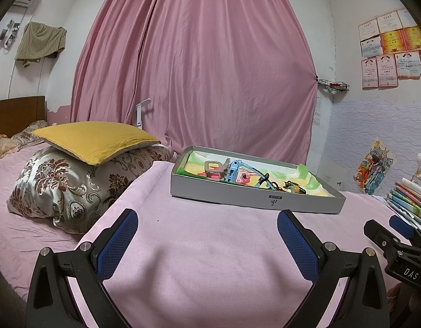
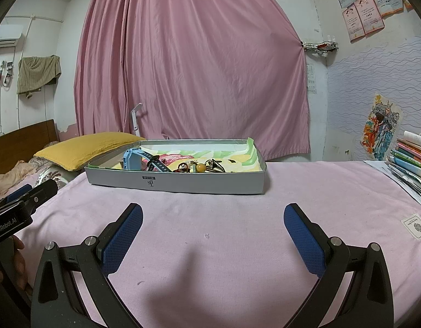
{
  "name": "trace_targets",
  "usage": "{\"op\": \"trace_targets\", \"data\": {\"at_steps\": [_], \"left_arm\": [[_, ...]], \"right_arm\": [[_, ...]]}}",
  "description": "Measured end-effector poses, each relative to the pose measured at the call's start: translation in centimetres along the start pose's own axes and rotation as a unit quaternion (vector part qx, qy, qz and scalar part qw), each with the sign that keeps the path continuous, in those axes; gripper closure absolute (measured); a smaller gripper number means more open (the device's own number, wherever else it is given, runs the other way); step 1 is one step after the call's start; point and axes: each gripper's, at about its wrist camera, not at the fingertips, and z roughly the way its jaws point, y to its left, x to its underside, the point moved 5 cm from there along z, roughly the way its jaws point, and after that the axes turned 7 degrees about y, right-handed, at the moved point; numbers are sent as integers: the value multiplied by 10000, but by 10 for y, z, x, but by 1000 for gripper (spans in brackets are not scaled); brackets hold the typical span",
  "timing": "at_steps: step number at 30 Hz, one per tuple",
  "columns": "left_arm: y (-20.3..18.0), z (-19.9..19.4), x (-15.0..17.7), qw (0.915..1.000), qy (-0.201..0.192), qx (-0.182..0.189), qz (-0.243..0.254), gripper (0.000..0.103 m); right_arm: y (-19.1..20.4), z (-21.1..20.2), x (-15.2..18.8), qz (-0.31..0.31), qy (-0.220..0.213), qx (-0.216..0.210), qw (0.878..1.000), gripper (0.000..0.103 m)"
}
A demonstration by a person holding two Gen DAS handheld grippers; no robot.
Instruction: Organize jewelry
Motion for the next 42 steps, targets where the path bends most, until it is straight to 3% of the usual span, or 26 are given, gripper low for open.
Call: {"op": "trace_targets", "data": {"at_steps": [42], "left_arm": [[-1, -1, 1, 10000, 5, 11, -39, 1]], "right_arm": [[0, 0, -1, 1, 9, -1, 10000, 2]]}}
